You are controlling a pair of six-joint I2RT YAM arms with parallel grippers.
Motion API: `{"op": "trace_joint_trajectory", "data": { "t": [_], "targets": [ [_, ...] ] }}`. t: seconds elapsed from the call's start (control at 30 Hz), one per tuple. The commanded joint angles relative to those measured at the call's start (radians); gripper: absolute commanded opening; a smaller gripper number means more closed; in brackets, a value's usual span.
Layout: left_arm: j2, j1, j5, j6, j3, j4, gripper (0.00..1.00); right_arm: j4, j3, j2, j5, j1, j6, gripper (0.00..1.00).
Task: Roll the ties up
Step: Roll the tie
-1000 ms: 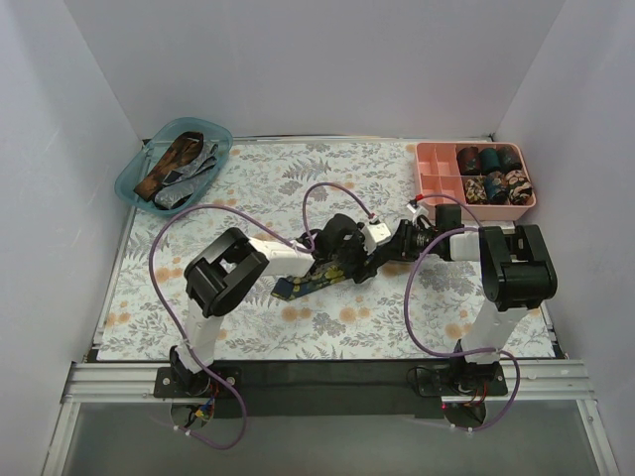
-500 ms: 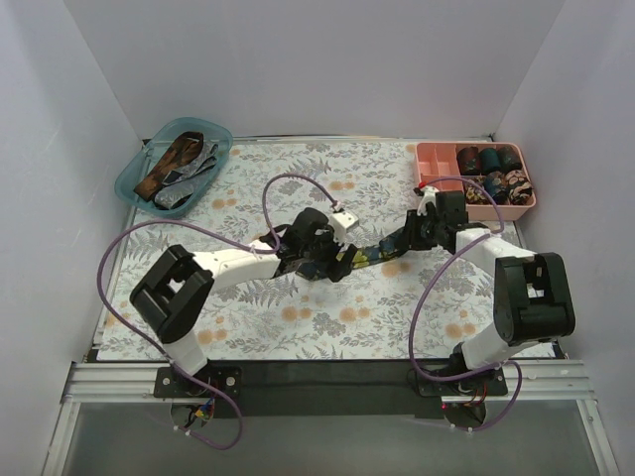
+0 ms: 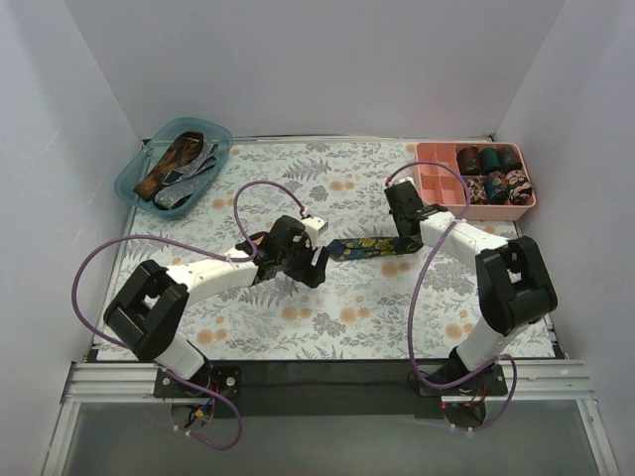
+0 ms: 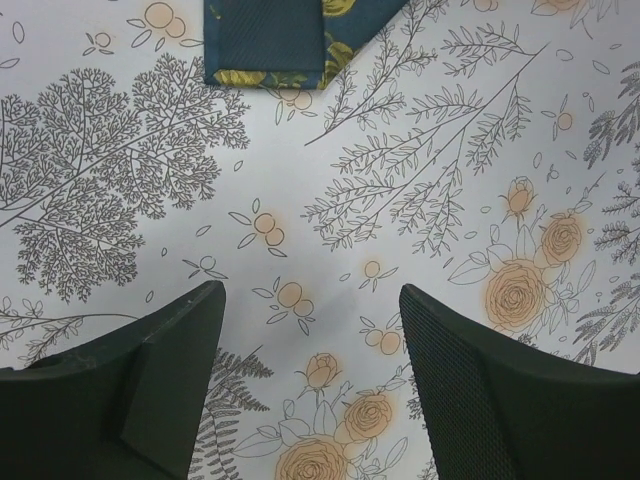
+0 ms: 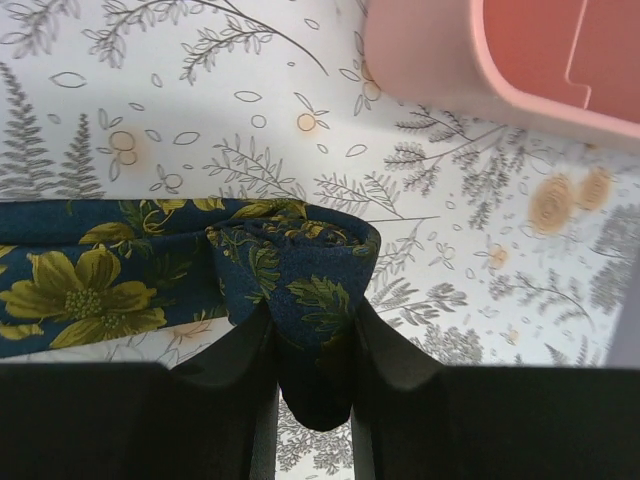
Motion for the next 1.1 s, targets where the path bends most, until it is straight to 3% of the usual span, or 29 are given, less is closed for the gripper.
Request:
{"op": "trace_joint_trajectory", "data": {
  "t": [0.0, 0.33, 0.63, 0.7, 0.93, 1.07],
  "targets": [
    [-0.057, 0.008, -0.029, -0.031, -0.008, -0.016, 0.65, -0.12, 0.082, 0.099, 0.293, 0.062, 0.024, 0.01],
    [-0.074, 0.008, -0.031, -0.039, -0.027, -0.021, 0.63, -0.226, 0.226, 0.306, 0.398, 0.214, 0.084, 0.01],
    [-0.08, 0.008, -0.028, -0.036, -0.039, -0.026, 0.63, -0.268, 0.303, 0.411, 0.294, 0.281, 0.103, 0.1],
    [-0.081, 0.008, -0.029, -0.034, -0.039, -0.026, 0.63, -0.271, 0.313, 0.42, 0.248, 0.284, 0.105, 0.22],
    [-0.078, 0.008, -0.029, -0.034, -0.038, -0.026, 0.63, -0.271, 0.321, 0.428, 0.094, 0.284, 0.084, 0.29],
    [-0.072, 0.008, -0.029, -0.034, -0.038, -0.026, 0.63, -0.269, 0.323, 0.406, -0.013, 0.284, 0.071, 0.41]
  ]
}}
